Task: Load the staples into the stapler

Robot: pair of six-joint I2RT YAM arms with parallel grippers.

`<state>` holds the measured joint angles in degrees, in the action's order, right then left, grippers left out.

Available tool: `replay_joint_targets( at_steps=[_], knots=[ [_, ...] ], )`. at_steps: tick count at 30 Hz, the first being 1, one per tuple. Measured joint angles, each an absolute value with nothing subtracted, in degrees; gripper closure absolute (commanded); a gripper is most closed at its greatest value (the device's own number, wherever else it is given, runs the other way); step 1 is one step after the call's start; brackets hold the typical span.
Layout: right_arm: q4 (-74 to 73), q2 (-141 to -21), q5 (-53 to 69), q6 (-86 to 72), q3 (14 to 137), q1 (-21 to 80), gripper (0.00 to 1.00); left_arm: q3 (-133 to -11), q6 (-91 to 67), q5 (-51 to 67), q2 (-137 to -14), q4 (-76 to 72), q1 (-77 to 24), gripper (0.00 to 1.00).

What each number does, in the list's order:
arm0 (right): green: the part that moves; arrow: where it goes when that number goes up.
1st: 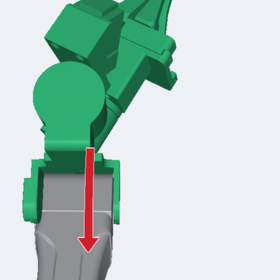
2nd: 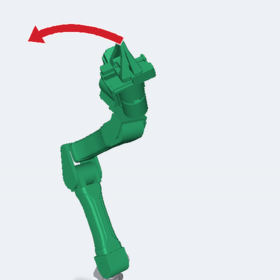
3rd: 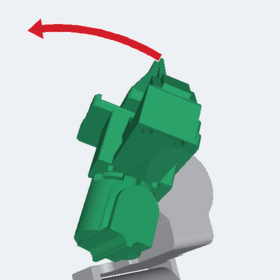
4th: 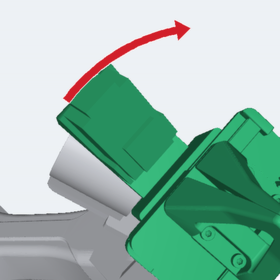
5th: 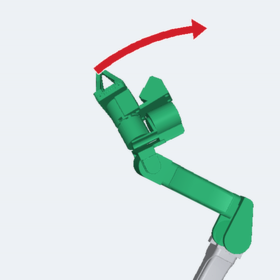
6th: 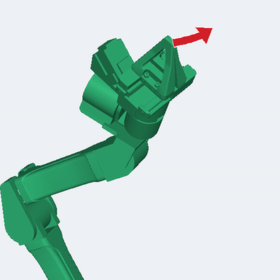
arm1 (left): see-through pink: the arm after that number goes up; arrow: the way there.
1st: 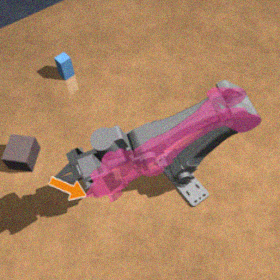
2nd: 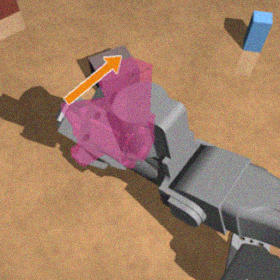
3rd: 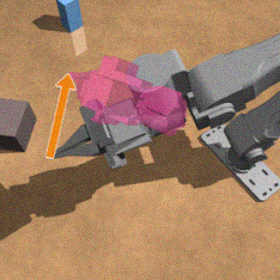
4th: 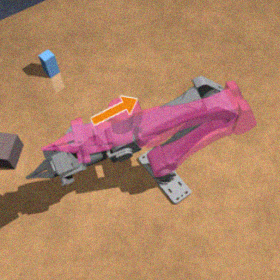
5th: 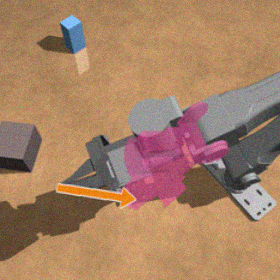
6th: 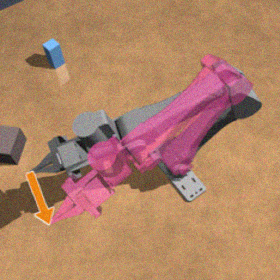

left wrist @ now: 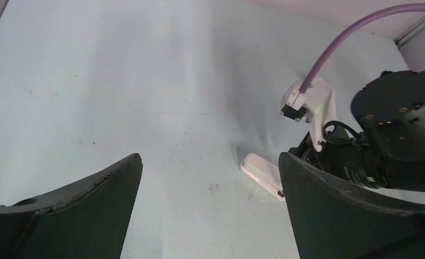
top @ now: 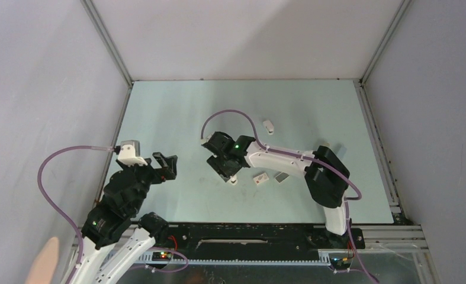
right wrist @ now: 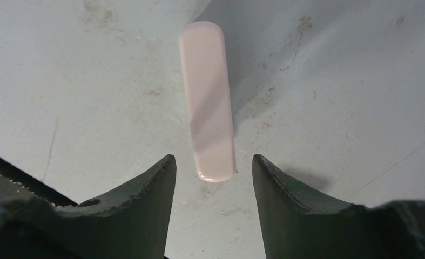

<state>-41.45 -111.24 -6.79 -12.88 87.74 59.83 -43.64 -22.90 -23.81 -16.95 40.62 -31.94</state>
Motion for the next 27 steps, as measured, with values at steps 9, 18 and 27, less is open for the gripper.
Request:
replay_joint_targets(
  at_steps=[9,18,27],
  knots=[
    [-44.34,-116.84,-5.96,-11.81,90.56,58.83,0.71,-43.27,-22.41,-23.20,-17.34,40.01,-29.78,0.00],
    [-44.38,-117.82,-5.78,-11.51,90.78,58.78,0.95,-42.74,-22.41,-19.46,-17.50,38.30,-24.12,0.00],
    [-43.05,-118.39,-5.58,-11.57,89.62,58.72,1.00,-42.74,-22.41,-17.63,-17.65,37.80,-22.50,0.00]
  ],
)
